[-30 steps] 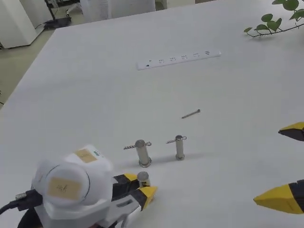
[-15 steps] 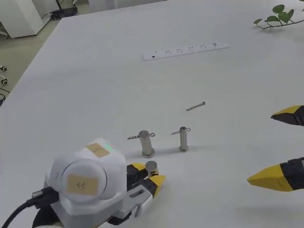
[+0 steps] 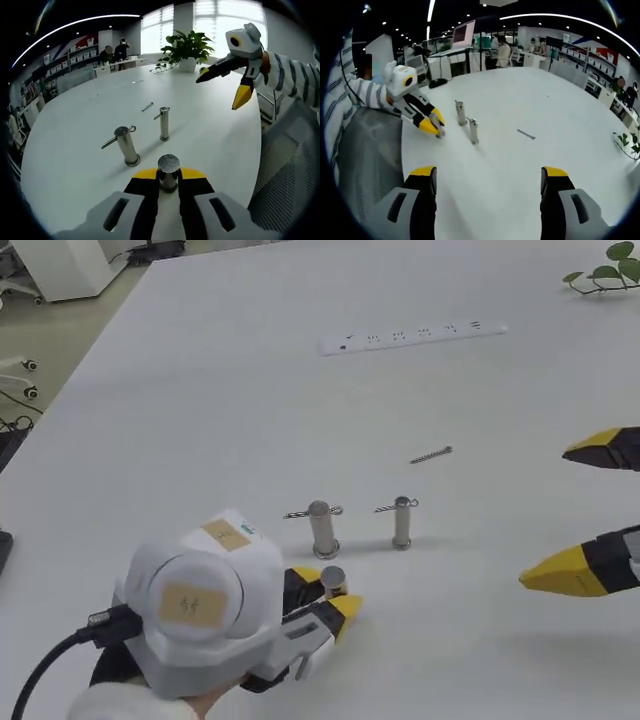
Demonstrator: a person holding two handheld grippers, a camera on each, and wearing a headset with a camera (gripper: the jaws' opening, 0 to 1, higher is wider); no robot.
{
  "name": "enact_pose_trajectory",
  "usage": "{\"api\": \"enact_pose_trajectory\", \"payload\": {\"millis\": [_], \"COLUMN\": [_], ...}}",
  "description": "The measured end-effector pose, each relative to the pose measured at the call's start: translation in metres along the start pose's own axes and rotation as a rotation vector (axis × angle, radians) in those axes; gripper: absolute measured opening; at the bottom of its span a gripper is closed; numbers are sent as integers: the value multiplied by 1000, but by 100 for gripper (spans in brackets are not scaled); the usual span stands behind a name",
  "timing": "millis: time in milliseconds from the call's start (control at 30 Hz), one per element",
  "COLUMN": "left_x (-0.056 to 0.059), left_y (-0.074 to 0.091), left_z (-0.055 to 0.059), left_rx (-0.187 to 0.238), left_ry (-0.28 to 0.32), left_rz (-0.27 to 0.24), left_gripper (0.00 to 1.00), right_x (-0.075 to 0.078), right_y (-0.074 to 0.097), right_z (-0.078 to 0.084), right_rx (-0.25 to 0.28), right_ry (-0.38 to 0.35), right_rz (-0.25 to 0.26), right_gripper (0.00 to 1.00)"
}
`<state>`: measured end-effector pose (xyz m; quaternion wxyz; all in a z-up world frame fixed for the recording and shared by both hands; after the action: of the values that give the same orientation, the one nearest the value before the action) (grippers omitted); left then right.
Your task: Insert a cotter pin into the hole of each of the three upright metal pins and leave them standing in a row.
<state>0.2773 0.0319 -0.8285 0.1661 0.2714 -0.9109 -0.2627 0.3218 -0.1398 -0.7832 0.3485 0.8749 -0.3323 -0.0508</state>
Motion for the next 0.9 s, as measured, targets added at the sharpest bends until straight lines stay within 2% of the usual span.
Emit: {"api": "enact_pose_trajectory", "payload": {"millis": [233,267,367,533,633,767,900], "left_x": [5,7,9,10,12,14,20], "left_y": [0,0,0,1,2,5,8], "left_z": [2,4,7,5,5,3,1], "left_rx": [-12,-27,-48,-37,-42,-28,-7], "left_ry": [-33,-58,-63,-60,-59,-47,-25], "left_rz": [45,64,82,110,137,163,192], "left_gripper": [20,22,24,27,34,41,56], "right_x": [13,15,20,29,32,32,32], "right_y": [-7,-8,-13,-22,-28,-36,-43], "right_z": [-4,-5,-6,-8,-10,-14,-20], "right_rx": [-18,-21,-30,-57,-70,-87,-102], "right_ry": [51,59,82,126,156,202,253], "right_rz": [-13,-18,-34,-56,-68,-92,-117], "right_gripper": [83,82,78,77,76,75,75]}}
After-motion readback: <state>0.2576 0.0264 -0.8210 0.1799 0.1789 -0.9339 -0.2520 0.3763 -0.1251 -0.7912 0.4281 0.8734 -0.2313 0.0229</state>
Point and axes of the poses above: the centre of the closed fingertips' face, and the gripper's own axes: y roughly backward along the fingers, x roughly to its right, z roughly out of its underside, the point moved 2 cm from there along y, roughly backward along the fingers, and after that the axes turned 12 degrees about z, right-handed, at the moved point
